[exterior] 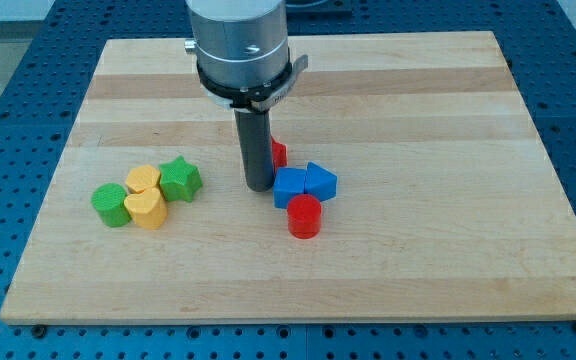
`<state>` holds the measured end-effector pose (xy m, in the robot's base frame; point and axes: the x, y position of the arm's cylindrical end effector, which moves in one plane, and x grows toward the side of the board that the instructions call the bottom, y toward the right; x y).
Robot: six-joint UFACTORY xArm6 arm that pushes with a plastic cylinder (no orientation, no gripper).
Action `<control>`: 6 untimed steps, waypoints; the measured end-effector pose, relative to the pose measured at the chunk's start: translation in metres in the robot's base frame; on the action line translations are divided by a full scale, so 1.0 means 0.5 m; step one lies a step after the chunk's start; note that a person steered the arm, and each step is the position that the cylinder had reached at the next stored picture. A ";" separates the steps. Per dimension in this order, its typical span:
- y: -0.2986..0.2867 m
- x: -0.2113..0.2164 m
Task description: Move the red star into the blue cube
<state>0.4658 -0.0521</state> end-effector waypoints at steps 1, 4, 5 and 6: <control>-0.037 -0.012; -0.099 -0.109; -0.080 -0.123; -0.036 -0.112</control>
